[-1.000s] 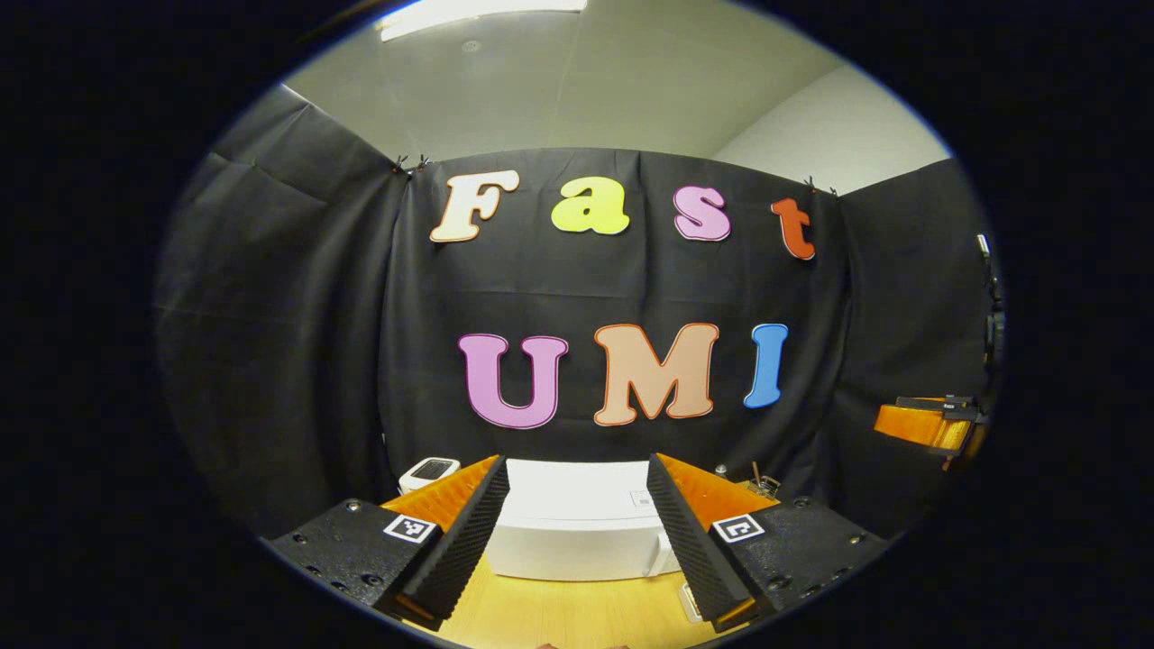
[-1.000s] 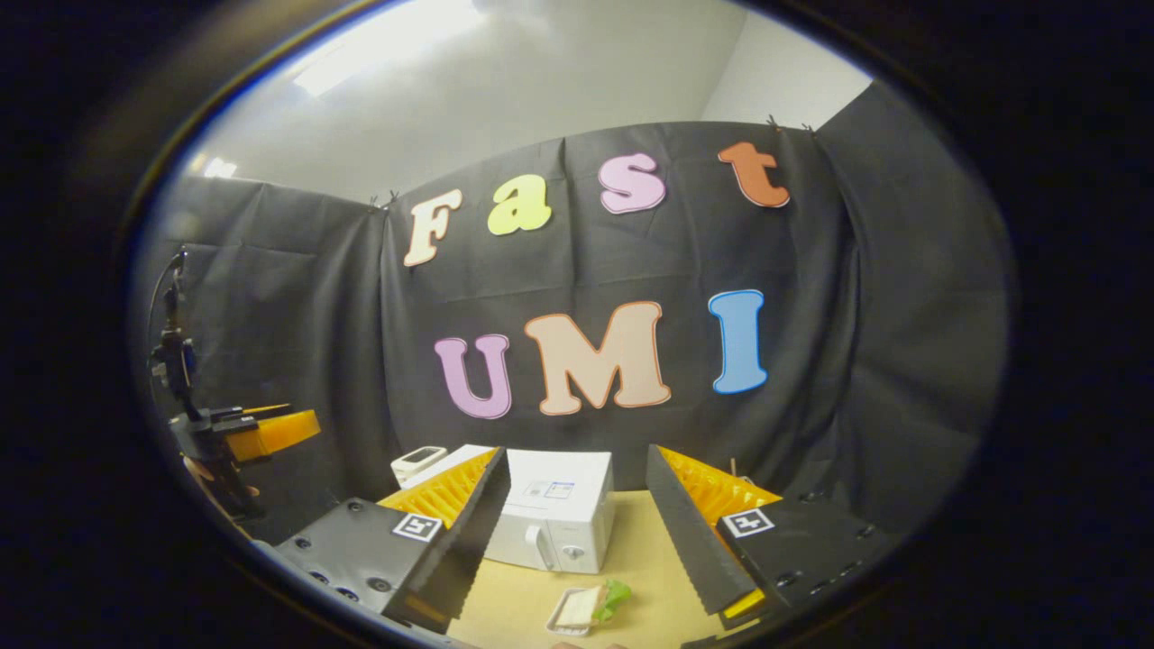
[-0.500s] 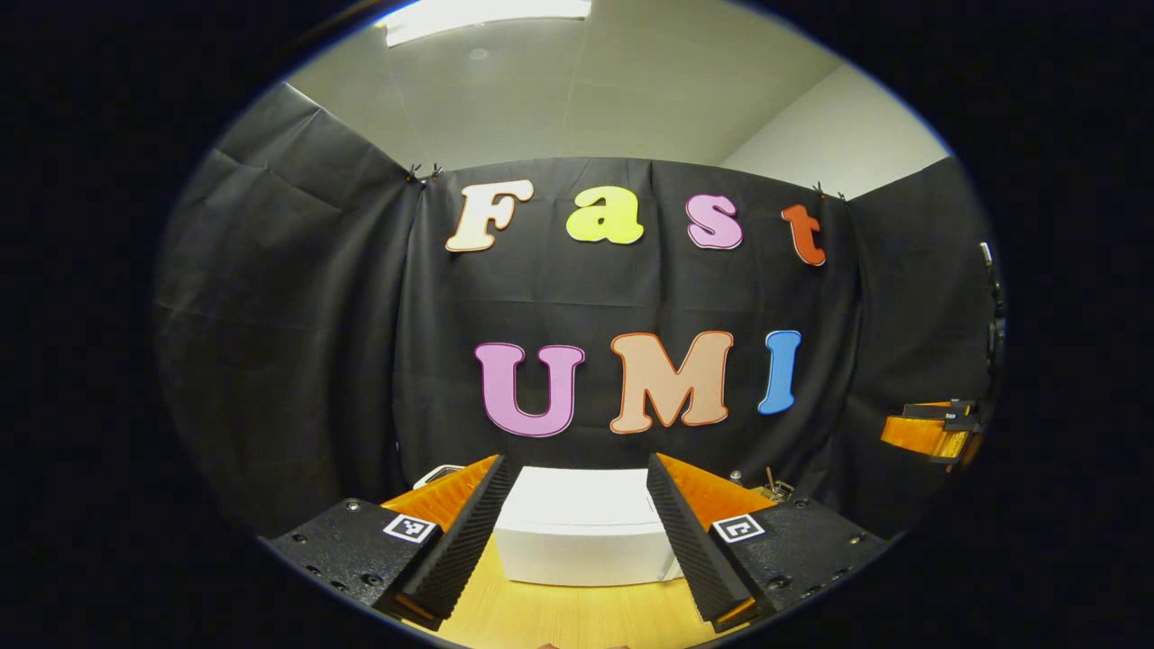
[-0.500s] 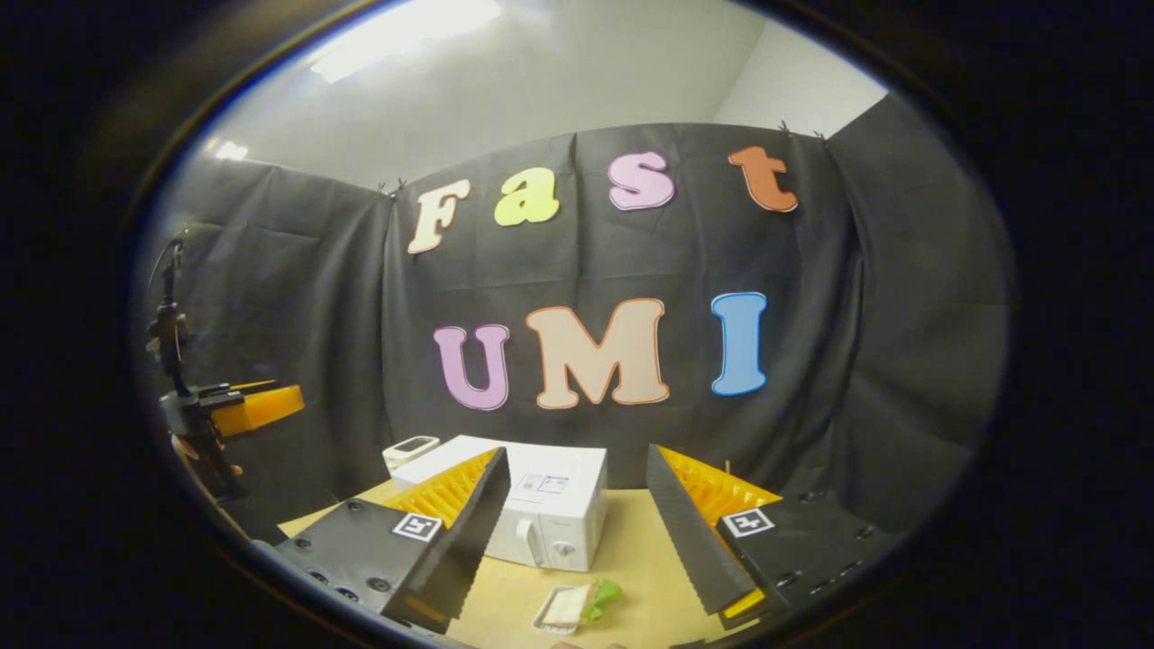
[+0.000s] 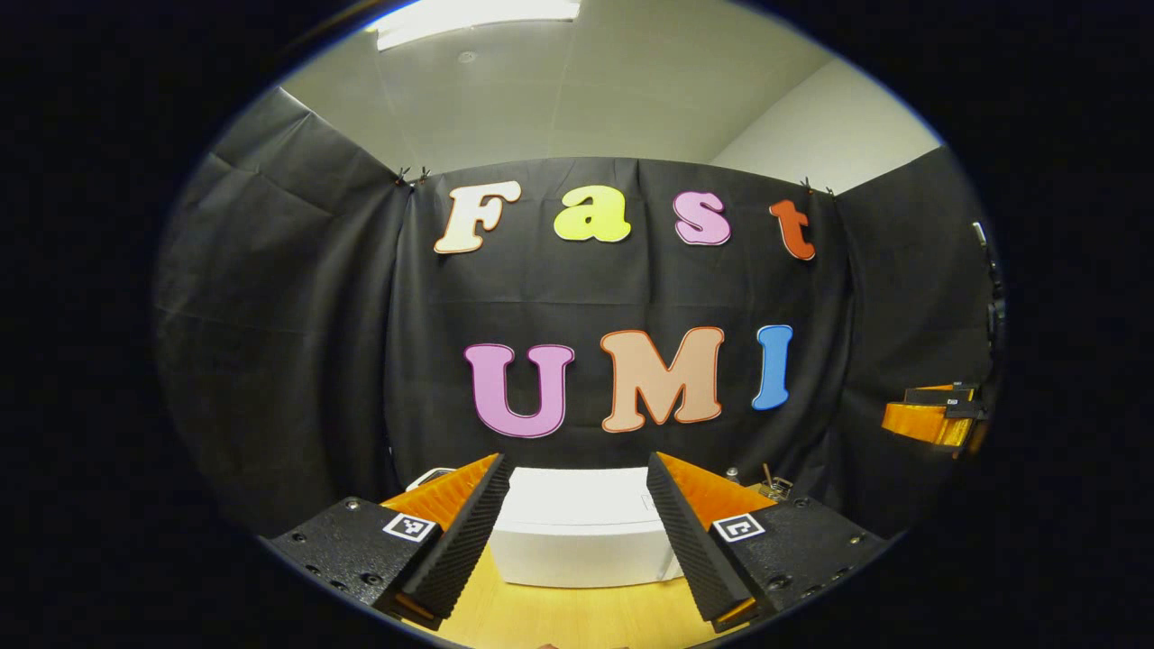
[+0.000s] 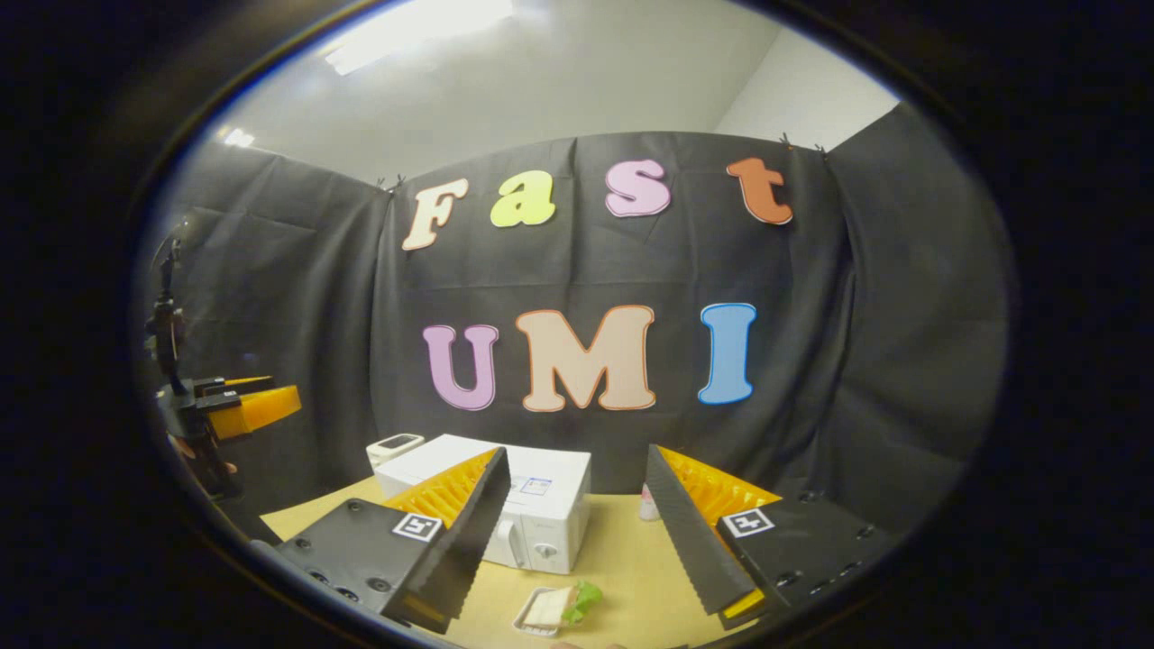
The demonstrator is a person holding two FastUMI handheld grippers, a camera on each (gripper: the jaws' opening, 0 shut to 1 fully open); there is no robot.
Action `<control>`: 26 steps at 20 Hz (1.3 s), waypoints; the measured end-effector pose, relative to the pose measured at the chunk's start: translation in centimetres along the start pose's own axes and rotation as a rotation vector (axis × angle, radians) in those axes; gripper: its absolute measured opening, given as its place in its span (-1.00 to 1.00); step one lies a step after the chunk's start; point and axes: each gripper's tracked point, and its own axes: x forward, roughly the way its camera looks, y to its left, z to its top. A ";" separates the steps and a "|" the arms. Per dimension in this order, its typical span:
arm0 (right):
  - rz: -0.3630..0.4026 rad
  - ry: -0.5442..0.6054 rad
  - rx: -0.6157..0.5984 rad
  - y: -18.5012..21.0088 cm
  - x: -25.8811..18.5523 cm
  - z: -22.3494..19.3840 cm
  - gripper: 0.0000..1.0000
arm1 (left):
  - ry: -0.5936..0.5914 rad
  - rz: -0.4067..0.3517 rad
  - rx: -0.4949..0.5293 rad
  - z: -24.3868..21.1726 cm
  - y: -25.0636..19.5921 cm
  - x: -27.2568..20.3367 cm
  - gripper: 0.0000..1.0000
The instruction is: Open the microwave oven with the left hand, put the food in, and close the microwave oven.
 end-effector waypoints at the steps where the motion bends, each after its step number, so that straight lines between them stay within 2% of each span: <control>1: 0.003 -0.003 0.004 -0.1 -0.2 -0.1 0.83 | -0.004 -0.008 0.000 0.0 -0.4 0.0 0.92; 4: 0.007 -0.013 0.020 -0.5 -0.3 0.0 0.83 | -0.006 -0.037 0.005 -1.1 -1.8 0.0 0.87; 5: 0.006 -0.014 0.023 -0.8 -0.3 -0.1 0.84 | -0.004 -0.044 0.001 -1.5 -2.2 0.0 0.92; 6: 0.003 -0.017 0.027 -1.1 -0.3 -0.1 0.83 | -0.001 -0.053 0.001 -2.1 -2.6 0.1 0.86; 7: 0.001 -0.020 0.033 -1.3 -0.4 -0.1 0.84 | 0.000 -0.058 -0.001 -2.7 -2.9 0.3 0.92; 12: -0.006 -0.028 0.055 -2.0 -0.6 -0.1 0.83 | 0.019 -0.088 -0.011 -7.2 -4.3 1.2 0.93; 16: -0.020 -0.020 0.057 -2.8 -0.2 -0.9 0.83 | 0.063 -0.171 -0.099 -12.5 -6.6 2.1 0.93; 17: -0.021 -0.016 0.055 -2.8 -0.2 -1.1 0.83 | 0.067 -0.198 -0.124 -13.7 -7.4 2.3 0.87; 19: -0.019 -0.011 0.057 -2.9 -0.2 -1.4 0.83 | 0.079 -0.220 -0.142 -16.4 -8.1 2.9 0.91; 24: -0.003 -0.028 0.063 -2.6 0.2 -1.3 0.83 | 0.052 -0.192 -0.054 -22.0 -8.8 5.1 0.92; 25: -0.004 -0.027 0.065 -2.7 0.2 -1.4 0.83 | 0.052 -0.188 -0.035 -23.2 -9.2 5.6 1.00; 26: -0.007 -0.025 0.064 -2.8 0.1 -1.4 0.83 | 0.065 -0.190 -0.021 -24.7 -9.7 5.9 0.91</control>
